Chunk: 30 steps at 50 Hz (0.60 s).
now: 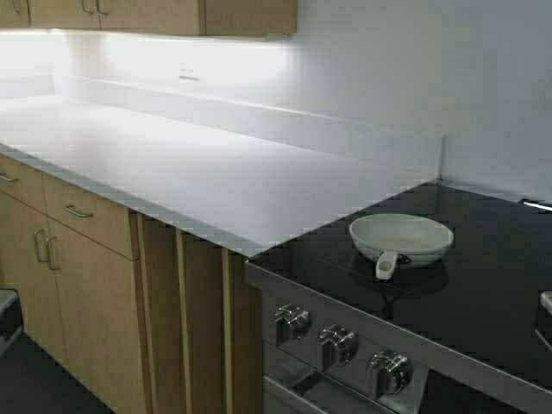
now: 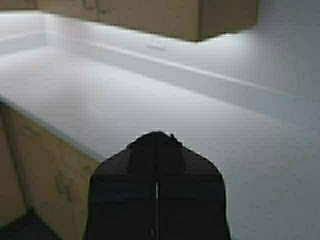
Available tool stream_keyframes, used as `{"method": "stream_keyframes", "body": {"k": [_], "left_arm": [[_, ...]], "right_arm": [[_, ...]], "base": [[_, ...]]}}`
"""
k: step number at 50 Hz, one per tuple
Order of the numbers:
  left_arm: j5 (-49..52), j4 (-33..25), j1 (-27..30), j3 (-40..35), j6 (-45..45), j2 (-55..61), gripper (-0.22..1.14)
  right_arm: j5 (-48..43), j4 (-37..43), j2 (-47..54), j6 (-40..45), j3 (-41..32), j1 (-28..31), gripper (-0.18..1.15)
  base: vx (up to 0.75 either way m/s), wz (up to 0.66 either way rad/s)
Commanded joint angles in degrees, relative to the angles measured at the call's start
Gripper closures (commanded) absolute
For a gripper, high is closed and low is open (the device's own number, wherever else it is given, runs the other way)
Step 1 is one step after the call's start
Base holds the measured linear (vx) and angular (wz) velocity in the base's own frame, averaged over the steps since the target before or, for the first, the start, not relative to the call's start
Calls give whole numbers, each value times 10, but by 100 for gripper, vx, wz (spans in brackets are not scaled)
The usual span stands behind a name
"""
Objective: Wash the pan
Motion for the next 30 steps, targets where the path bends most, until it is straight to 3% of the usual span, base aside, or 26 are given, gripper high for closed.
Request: {"method": "stream_keyframes", "body": {"k": [1, 5, 11, 13, 15, 21, 30], "left_arm": [[5, 2, -3, 4, -17, 8, 92], [5, 7, -8, 0, -35, 9, 63], [7, 11, -15, -3, -70, 21, -5], [11, 11, -24, -4, -87, 28, -19], [15, 10, -37, -5, -111, 35, -20], [18, 11, -91, -11, -185, 77, -2], [-36, 17, -178, -25, -220, 195, -2]], "right_arm": [[-1, 0, 6, 3, 6, -3, 89], [-2, 0, 4, 2, 7, -2, 89], [-2, 0, 0, 2, 6, -3, 90], [-1, 0, 0, 2, 6, -3, 90], [-2, 0, 0, 1, 7, -3, 90], [-2, 1, 0, 1, 8, -3, 90], [-1, 0, 0, 1, 9, -3, 90]], "base": [[0, 0], [0, 0], [0, 0], [0, 0], [0, 0], [0, 0], [0, 0]]}}
